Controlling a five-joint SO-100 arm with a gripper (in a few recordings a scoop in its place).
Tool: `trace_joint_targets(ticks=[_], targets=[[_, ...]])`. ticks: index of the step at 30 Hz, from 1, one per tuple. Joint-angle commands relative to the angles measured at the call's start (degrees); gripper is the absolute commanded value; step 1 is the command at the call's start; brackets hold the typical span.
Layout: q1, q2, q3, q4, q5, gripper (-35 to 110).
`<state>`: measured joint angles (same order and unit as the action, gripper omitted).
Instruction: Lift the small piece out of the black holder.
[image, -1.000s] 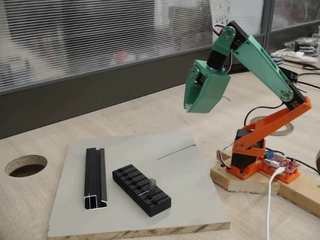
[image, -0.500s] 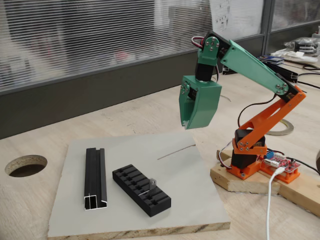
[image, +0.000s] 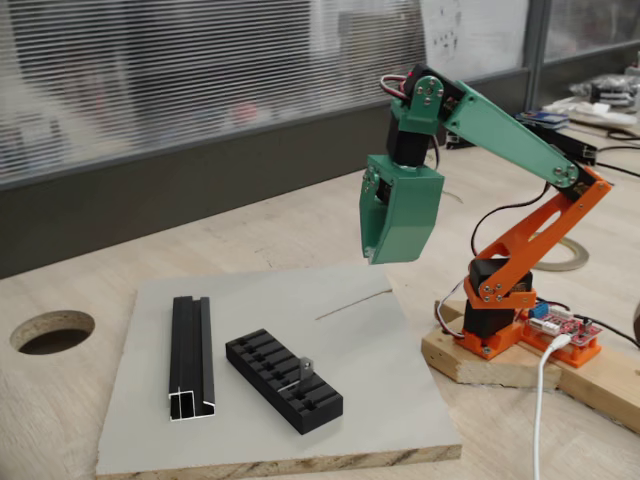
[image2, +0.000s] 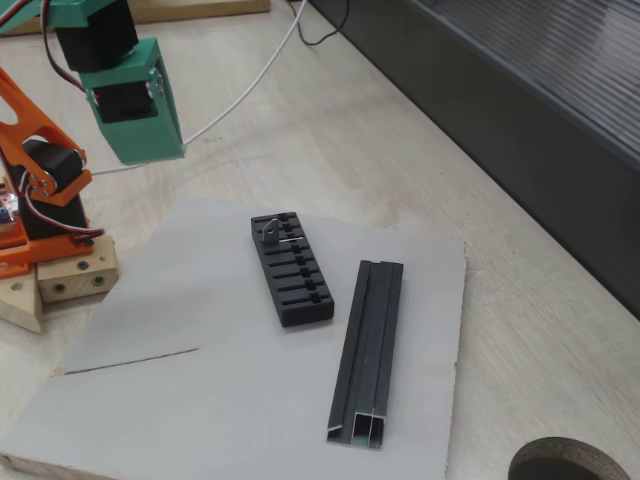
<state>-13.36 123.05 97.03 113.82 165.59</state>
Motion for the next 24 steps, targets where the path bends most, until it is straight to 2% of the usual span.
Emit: trace_joint_targets(ticks=[1,9,15,24], targets=[[-1.9,-2.7,0.6,-4.0,0.5,6],[-10.1,-10.3,0.7,-17.5,0.6,6],[-11.9,-13.5,0.6,-17.4,1.1,6],[-13.6,-13.5,0.7,-17.9,14.1,6]])
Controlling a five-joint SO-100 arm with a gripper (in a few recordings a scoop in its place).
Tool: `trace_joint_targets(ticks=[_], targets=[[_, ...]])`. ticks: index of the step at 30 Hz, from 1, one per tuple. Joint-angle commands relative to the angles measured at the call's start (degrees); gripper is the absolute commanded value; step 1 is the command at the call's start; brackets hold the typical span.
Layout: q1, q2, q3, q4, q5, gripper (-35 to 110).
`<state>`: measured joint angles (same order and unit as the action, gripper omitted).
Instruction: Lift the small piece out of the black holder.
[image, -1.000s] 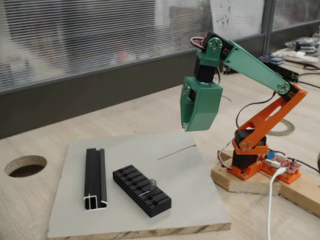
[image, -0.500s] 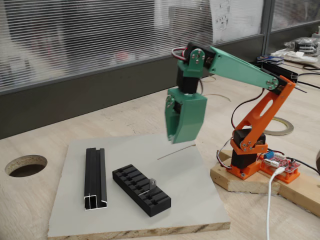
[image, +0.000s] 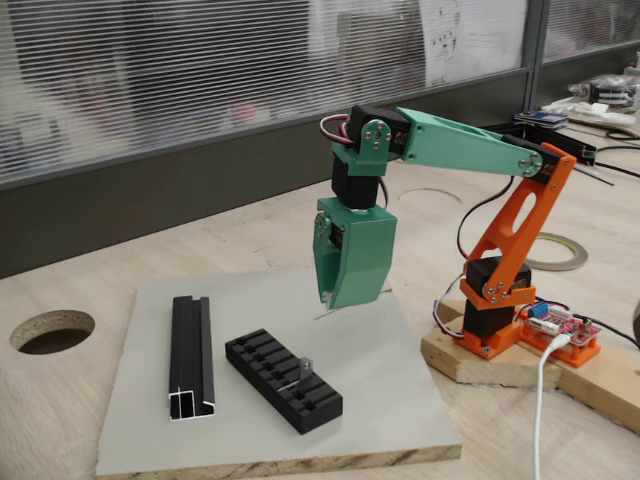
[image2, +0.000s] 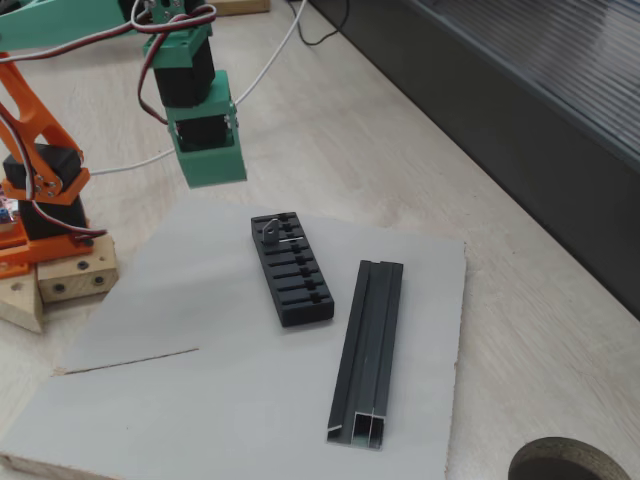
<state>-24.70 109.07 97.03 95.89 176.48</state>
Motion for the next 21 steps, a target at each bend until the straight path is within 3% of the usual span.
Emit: trace_joint_targets(ticks=[1,15,21], targets=[[-3.4,0.4,0.7,0.0,3.5,6],[-15.0,1.5,9.7,-0.5,5.5,6],[-14.3,0.5,9.8,-9.2,5.5,6]])
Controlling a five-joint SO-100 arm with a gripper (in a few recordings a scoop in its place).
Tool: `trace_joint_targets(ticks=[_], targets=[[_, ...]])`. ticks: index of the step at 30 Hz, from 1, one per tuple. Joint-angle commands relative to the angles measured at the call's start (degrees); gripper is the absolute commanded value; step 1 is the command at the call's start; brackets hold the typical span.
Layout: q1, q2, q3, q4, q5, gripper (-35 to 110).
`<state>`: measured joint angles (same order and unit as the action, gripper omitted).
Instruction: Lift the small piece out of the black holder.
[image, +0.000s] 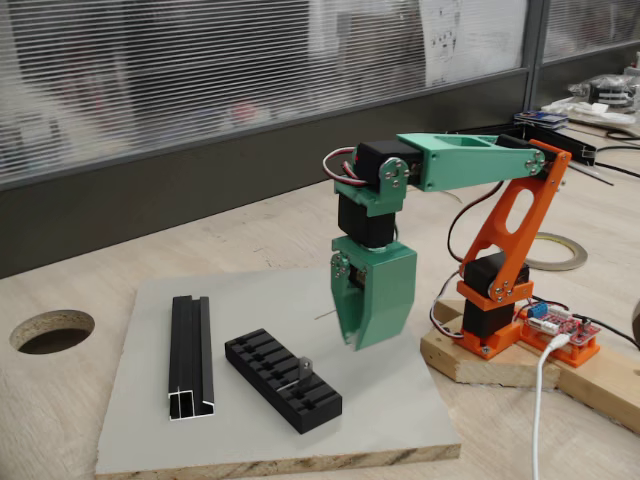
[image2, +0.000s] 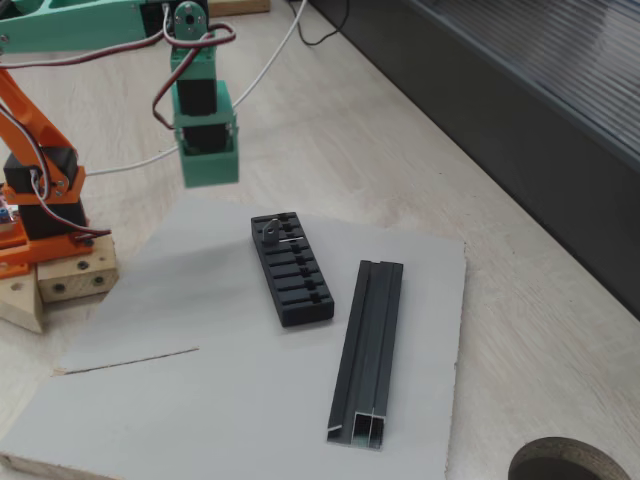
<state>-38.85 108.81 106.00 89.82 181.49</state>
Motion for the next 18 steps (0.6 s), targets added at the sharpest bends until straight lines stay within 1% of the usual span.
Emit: trace_joint_targets(ticks=[1,8,15,18], targets=[[-0.2,0.7,1.0,-3.9,0.5,6],[-0.4,1.8,9.1,-4.4,0.6,7],[-0.3,1.8,9.0,-4.6,0.1,24],[-0.2,1.8,9.0,-4.6,-0.1,28]])
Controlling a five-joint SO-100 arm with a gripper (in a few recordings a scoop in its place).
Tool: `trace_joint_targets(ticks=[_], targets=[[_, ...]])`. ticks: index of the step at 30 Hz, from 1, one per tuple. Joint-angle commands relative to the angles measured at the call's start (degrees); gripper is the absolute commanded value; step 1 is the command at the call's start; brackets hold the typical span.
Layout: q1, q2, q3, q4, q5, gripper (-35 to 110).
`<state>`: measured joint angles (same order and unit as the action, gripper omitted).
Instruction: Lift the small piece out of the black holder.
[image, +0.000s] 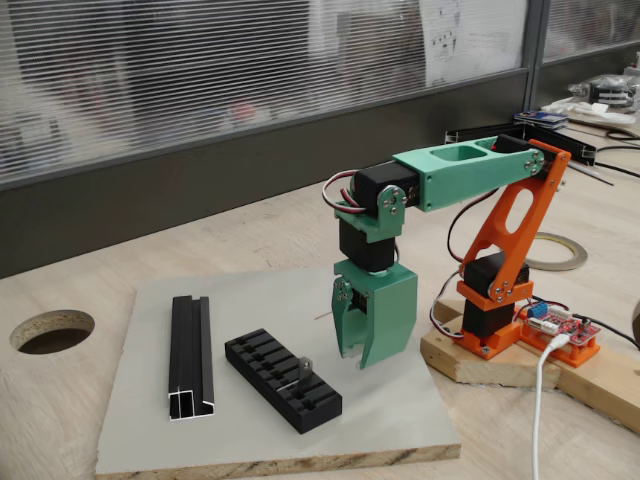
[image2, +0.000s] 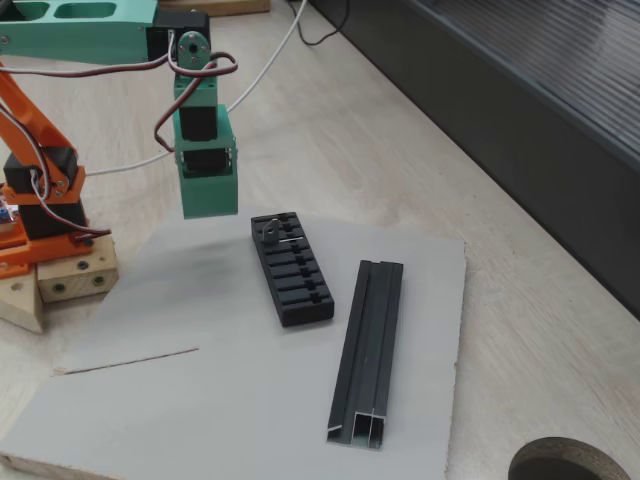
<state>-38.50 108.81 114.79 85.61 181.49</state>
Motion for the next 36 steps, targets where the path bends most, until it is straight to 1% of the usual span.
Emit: trace_joint_targets(ticks=[1,4,8,11,16,24,27,30,33,36], targets=[[-0.5,1.8,0.2,-0.4,-0.1,28],[-0.5,1.8,0.1,-1.1,-0.1,29],[-0.3,1.4,0.8,-7.0,-0.1,29],[2.2,0.8,0.9,-9.7,-0.2,29],[4.7,0.8,0.9,-9.1,-0.3,29],[5.0,0.6,1.0,-9.8,-0.6,28],[5.2,0.6,1.0,-9.8,-3.8,29],[7.8,0.6,1.0,-9.9,-7.1,29],[10.4,0.7,1.0,-9.9,-8.0,29],[10.7,0.7,1.0,-9.9,-8.1,29]])
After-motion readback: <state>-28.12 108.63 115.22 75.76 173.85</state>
